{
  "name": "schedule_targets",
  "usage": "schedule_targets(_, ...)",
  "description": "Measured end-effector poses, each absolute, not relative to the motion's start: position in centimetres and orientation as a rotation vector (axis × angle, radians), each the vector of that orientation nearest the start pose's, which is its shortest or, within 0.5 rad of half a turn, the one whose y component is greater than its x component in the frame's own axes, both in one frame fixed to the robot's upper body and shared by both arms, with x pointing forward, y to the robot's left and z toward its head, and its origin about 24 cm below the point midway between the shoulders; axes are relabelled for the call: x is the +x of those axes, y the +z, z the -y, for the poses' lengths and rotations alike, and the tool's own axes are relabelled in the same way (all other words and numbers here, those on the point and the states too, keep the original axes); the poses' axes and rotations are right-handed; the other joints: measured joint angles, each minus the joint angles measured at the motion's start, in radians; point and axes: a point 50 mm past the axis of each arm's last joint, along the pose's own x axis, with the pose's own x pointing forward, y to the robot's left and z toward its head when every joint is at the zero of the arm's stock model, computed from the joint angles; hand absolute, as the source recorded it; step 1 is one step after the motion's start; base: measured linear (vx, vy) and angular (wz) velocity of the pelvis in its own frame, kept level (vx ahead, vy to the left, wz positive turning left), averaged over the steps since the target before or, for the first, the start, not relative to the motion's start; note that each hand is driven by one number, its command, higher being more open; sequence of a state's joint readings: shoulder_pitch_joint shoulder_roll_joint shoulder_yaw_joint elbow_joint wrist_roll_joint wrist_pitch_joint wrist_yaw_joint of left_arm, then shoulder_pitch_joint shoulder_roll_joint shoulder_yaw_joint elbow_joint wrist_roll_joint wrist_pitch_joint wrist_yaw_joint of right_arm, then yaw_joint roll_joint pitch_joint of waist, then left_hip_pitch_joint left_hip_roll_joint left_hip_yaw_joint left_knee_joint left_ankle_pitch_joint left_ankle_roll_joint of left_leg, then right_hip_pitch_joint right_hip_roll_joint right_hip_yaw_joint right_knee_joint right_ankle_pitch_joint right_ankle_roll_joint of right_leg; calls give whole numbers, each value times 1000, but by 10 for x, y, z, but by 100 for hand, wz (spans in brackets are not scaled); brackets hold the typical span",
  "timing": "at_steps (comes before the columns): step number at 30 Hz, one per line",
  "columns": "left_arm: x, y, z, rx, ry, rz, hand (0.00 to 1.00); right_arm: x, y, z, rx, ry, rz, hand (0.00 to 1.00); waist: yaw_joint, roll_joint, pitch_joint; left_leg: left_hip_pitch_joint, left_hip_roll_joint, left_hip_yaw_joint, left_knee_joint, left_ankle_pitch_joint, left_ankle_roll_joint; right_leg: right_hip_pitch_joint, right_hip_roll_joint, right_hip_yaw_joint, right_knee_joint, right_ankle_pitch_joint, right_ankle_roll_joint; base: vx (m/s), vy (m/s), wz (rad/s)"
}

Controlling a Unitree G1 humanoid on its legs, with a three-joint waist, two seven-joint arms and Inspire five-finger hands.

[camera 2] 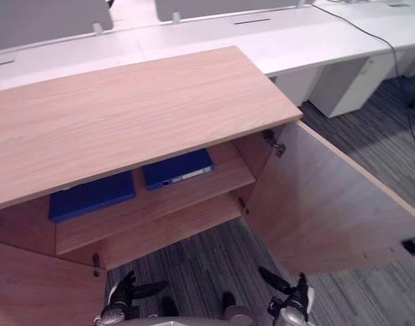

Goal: Walk over to the cabinet, pick up the folder, carry it to the office cabinet, place the folder inside the office cabinet, then close the office cabinet door

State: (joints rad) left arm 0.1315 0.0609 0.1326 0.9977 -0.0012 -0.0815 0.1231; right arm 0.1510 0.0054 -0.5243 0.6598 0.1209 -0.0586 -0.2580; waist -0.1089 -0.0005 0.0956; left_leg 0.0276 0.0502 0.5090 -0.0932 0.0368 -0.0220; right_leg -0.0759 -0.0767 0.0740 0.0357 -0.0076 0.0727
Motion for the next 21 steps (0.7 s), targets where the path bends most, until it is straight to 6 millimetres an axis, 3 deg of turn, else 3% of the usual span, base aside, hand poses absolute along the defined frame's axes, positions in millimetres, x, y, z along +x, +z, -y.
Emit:
schedule_targets(2, 85, -158, -200, 52, 296, -1049, 100, 110, -93, 285, 179, -971, -591, 100, -15, 16, -2, 3, -2, 59, 0, -8, -2, -28, 6, 62, 0, 10, -3, -82, 16, -78)
schedule_targets(7, 83, -159, -198, 66, 246, -1045, 100, 124, -55, 324, 129, -1014, -381, 100, -46, 37, 5, 9, -9, 139, 1, -28, -3, -62, 17, 144, -10, 27, -13, -29, 0, -63)
schedule_targets(10, 86, -159, -191, 83, 179, -1034, 100, 146, -24, 351, 66, -972, -258, 100, -51, 65, 9, 7, -20, 178, 6, -42, -1, -82, 16, 189, -19, 49, -13, 52, 9, -43)
schedule_targets(12, 88, -158, -188, 96, 142, -1018, 100, 177, 6, 363, -2, -882, -149, 100, -53, 89, 24, 2, -29, 193, 25, -58, 8, -90, 13, 224, -37, 68, 14, 75, -4, -45)
schedule_targets(17, 91, -157, -187, 107, 121, -995, 100, 235, 51, 356, -112, -644, -10, 100, -50, 121, 46, -24, -20, 176, 82, -95, 29, -106, 16, 270, -54, 92, 38, 111, -80, -34)
schedule_targets(21, 95, -155, -183, 119, 85, -974, 100, 258, 59, 346, -134, -557, -2, 100, -42, 133, 63, -39, -13, 159, 109, -119, 25, -115, 17, 273, -53, 93, 39, 51, -90, -9)
